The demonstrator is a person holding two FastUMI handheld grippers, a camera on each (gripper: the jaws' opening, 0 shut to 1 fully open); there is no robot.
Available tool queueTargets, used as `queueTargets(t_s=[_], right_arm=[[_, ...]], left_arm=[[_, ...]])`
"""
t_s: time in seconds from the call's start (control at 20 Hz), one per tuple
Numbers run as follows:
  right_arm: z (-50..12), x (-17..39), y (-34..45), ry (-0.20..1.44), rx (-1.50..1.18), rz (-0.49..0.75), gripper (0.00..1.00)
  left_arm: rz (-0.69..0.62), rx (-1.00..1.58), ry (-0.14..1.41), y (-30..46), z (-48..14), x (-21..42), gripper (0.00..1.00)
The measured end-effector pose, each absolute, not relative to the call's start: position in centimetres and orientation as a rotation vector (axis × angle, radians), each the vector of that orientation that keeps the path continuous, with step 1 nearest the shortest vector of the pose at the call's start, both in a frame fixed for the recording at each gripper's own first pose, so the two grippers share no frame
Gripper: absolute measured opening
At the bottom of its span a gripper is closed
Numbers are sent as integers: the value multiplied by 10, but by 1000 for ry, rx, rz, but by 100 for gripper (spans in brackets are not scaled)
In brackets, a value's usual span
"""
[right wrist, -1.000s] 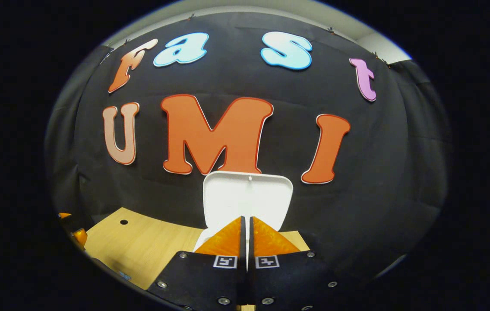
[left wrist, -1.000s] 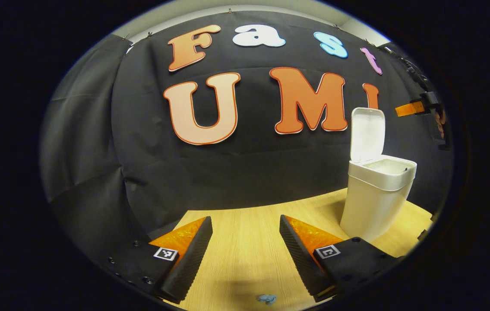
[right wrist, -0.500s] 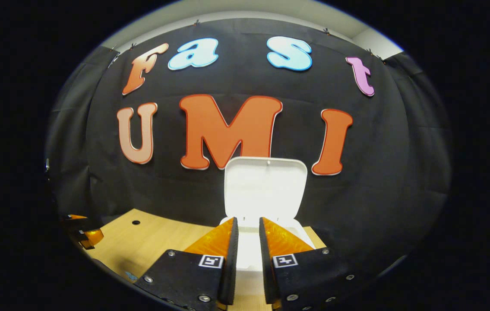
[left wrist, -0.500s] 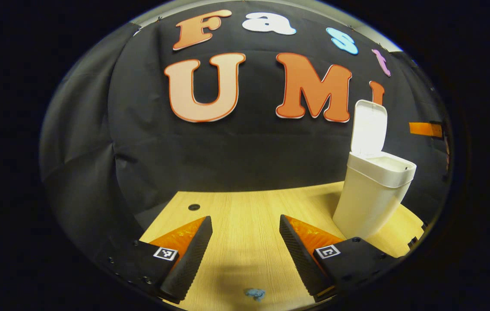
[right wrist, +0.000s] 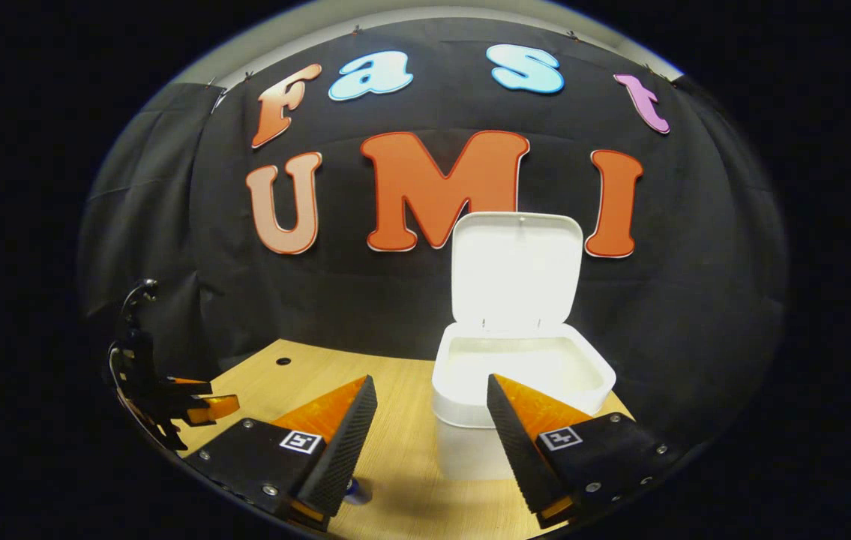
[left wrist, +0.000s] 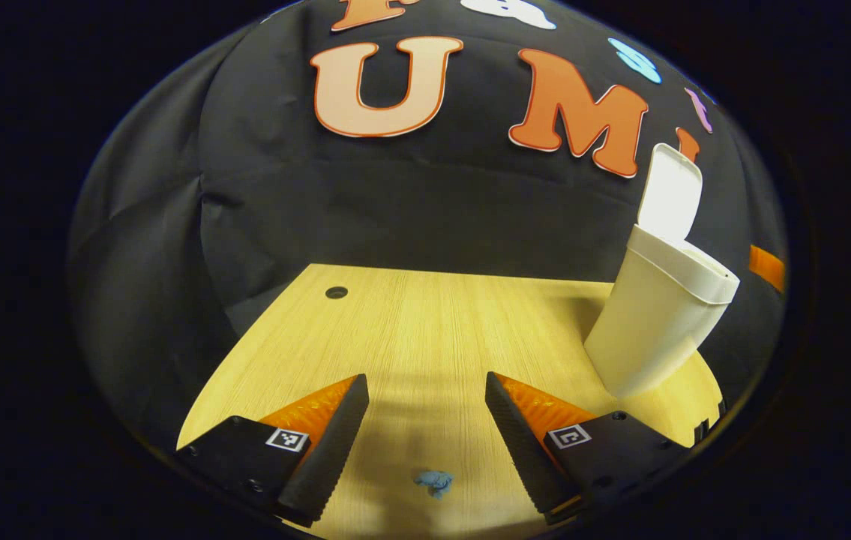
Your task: Press the lid of the desktop garbage bin to open it, pick up the crumpled paper on the desktop and throw it into the bin, then pick up the pop can on the desktop and drop it into the bin, and finally close the garbage bin lid.
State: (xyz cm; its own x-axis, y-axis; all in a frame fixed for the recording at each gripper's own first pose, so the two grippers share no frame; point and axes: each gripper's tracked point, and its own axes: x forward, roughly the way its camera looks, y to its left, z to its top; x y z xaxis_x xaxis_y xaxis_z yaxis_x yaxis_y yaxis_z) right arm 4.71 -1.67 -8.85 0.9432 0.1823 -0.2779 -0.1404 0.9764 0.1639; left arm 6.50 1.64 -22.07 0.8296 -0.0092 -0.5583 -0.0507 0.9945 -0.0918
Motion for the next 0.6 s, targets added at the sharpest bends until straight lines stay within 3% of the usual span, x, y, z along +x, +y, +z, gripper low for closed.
queueTargets(t_s=[0.2,0.6], right_arm=[[-120,28,13,369,95,228,96],[-193,-6,50,520,46,338,97]], left_arm=[[6,-114,659,12,-240,56,99],[-84,-132,903,-22,-297,18,97]])
